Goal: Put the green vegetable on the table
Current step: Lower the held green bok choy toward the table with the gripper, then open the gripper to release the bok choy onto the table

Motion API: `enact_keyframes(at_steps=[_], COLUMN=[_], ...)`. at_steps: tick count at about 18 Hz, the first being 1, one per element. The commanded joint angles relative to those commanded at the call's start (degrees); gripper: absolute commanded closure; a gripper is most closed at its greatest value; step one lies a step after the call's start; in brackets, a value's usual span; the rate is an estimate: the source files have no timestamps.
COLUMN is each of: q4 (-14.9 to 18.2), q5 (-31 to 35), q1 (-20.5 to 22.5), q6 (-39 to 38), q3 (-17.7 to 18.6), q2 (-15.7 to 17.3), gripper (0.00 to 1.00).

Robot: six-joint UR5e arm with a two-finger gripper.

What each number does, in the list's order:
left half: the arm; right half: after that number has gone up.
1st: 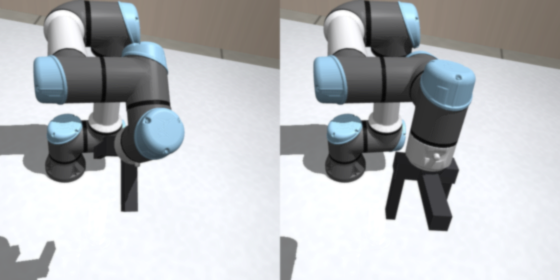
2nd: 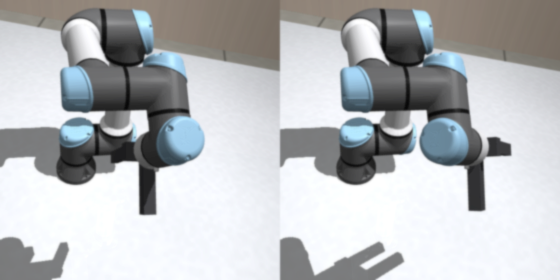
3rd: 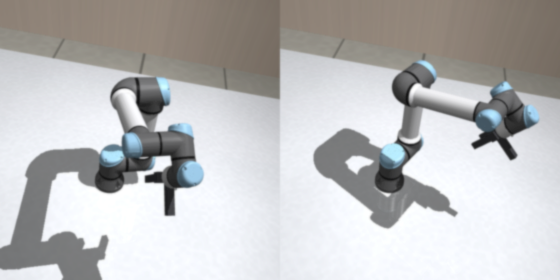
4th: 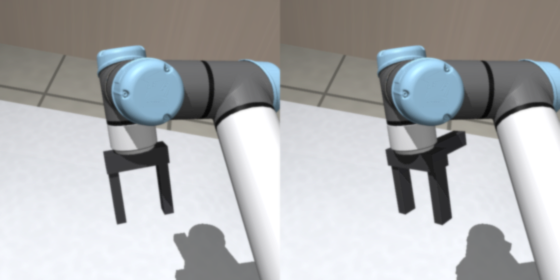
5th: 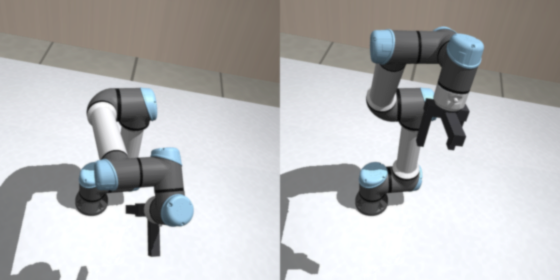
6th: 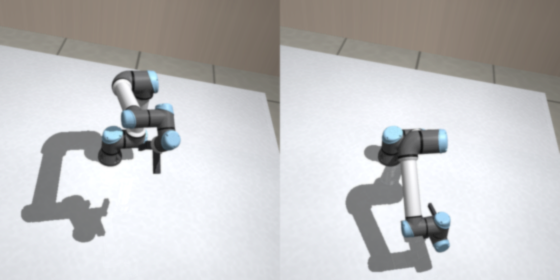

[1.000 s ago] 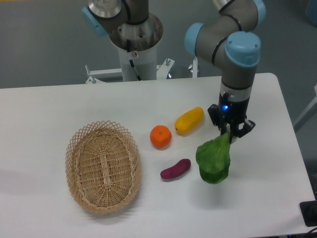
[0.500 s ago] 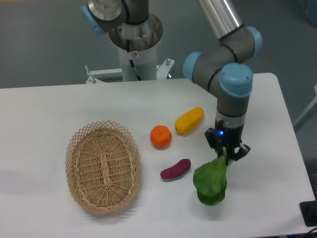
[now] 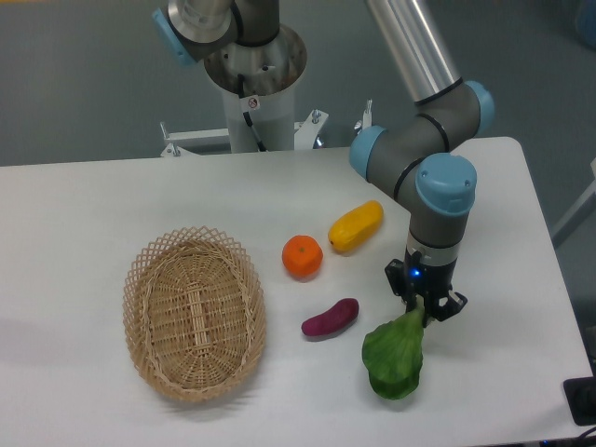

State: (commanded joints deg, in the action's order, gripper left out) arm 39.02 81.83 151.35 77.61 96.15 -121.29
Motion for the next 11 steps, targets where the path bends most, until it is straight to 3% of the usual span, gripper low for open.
enact_keyframes(at_steps=[1,3,5,6,11], q4=[0.0,-0.1,-0.1,0.0,0.1], q5=[0.0,0.0,0.0,0.0,0.0], q1=[0.0,0.0,0.0,0.0,0.0], q6=[0.0,0.2,1.0,1.4,1.5], q3=[0.0,-0.3,-0.4,-0.4,-2.5], q2=[0.0,0.0,0.2,0.5,2.6], gripper=[0.49,0.23,0.05,0.01,0.00])
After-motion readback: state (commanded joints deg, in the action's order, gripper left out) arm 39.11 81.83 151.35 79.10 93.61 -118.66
